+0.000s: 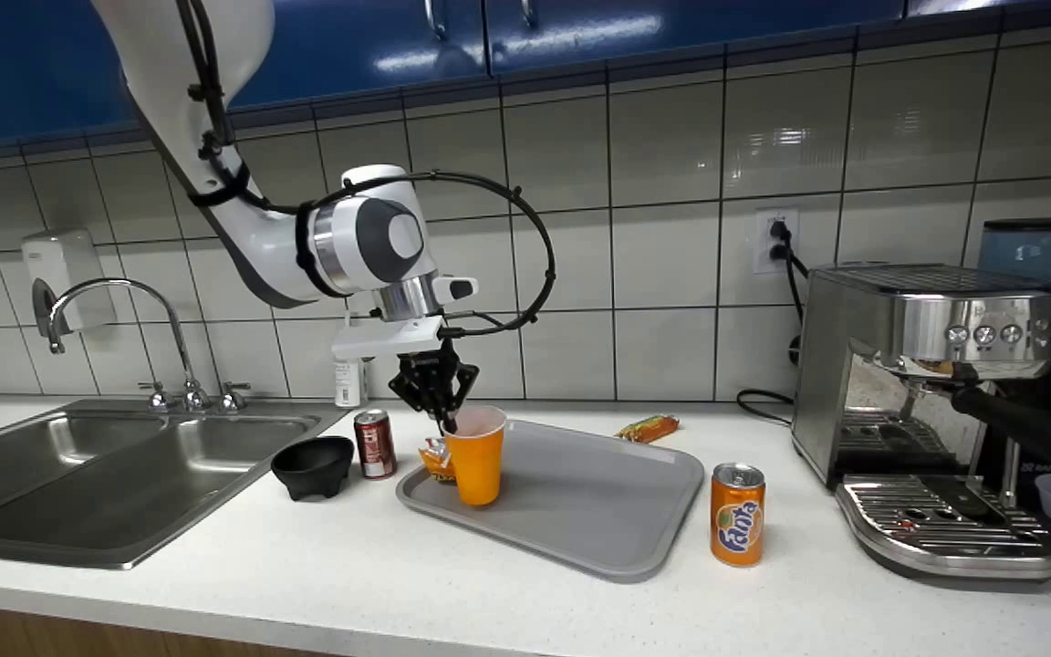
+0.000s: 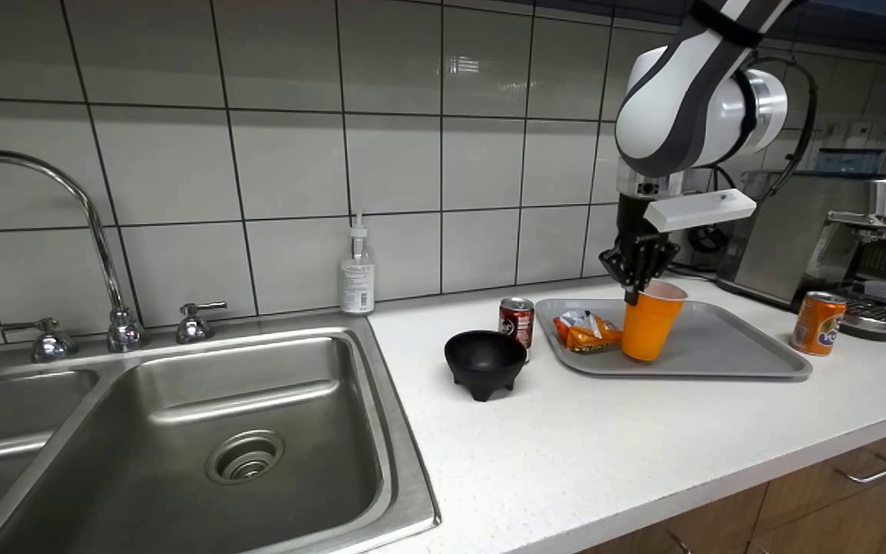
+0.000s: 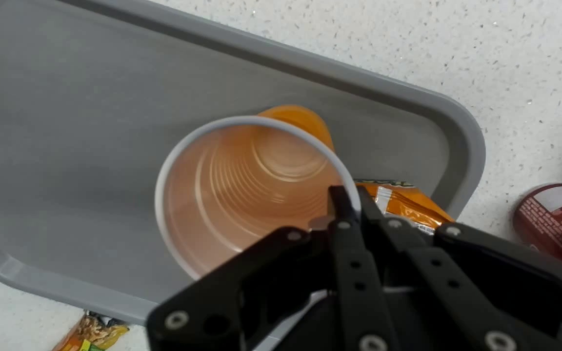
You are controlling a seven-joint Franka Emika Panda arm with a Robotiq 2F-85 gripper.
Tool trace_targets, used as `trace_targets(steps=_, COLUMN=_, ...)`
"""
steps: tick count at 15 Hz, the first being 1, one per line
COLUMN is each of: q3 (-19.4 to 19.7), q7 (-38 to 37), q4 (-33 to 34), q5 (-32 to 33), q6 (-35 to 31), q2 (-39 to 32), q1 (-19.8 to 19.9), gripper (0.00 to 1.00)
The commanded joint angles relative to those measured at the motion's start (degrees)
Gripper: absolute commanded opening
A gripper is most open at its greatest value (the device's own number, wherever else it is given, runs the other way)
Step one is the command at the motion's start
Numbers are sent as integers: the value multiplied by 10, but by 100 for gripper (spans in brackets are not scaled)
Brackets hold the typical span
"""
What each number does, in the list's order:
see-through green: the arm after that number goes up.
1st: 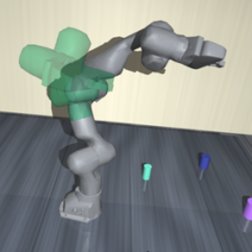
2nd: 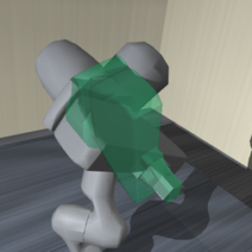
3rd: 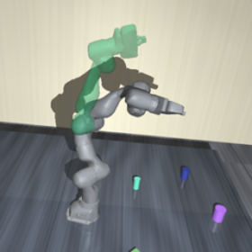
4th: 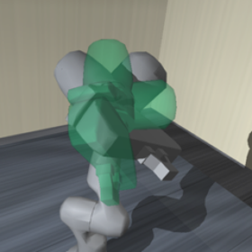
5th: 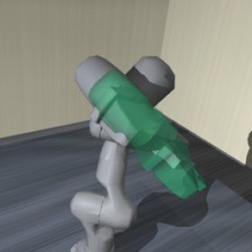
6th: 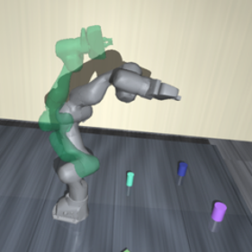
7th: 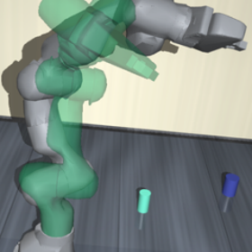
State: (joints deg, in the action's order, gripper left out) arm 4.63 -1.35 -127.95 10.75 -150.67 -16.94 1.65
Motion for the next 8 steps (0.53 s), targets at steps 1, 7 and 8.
trace_targets(steps=1, q3=-4, q7=23, q4=35, q5=-12, q6=34, q2=-17, q1=5, gripper=1)
trace_targets(steps=7, q3=-5, q7=26, q4=48, q5=-12, q6=45, q2=-29, q1=4, gripper=1)
trace_targets(steps=8, q3=-5, q7=27, q4=49, q5=-12, q6=48, q2=-29, q1=4, gripper=2)
